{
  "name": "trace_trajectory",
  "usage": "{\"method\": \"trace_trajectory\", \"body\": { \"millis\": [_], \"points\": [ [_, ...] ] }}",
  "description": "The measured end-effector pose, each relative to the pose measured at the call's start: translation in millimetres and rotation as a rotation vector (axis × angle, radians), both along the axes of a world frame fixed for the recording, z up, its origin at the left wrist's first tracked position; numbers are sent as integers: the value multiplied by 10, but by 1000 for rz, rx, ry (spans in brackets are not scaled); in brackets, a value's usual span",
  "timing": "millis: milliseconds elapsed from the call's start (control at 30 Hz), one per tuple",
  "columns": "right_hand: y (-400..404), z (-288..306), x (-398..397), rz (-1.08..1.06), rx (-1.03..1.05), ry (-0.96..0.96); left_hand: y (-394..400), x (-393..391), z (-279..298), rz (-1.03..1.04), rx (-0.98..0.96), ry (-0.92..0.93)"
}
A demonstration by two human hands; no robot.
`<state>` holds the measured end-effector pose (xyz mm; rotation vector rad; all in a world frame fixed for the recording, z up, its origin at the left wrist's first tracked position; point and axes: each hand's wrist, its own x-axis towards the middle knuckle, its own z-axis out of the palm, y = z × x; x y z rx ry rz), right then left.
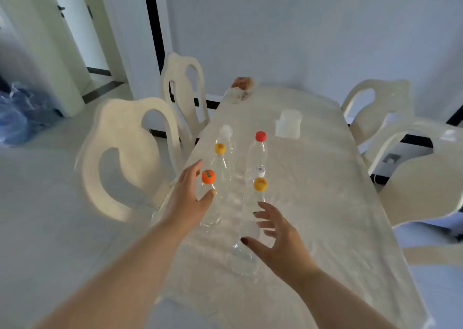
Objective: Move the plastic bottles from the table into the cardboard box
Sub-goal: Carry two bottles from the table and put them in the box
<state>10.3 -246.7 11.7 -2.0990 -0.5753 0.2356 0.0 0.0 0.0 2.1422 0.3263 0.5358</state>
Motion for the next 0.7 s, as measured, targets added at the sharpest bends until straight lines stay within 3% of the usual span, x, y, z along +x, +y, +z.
{"method": "trace_trajectory", "body": {
  "millis": [367, 700],
  "points": [
    [140, -218, -81, -157, -59, 105, 10, 203, -7, 57, -102, 127],
    [63, -174, -194, -222, 31, 132, 45, 97, -42, -36, -113, 45]
  ]
}}
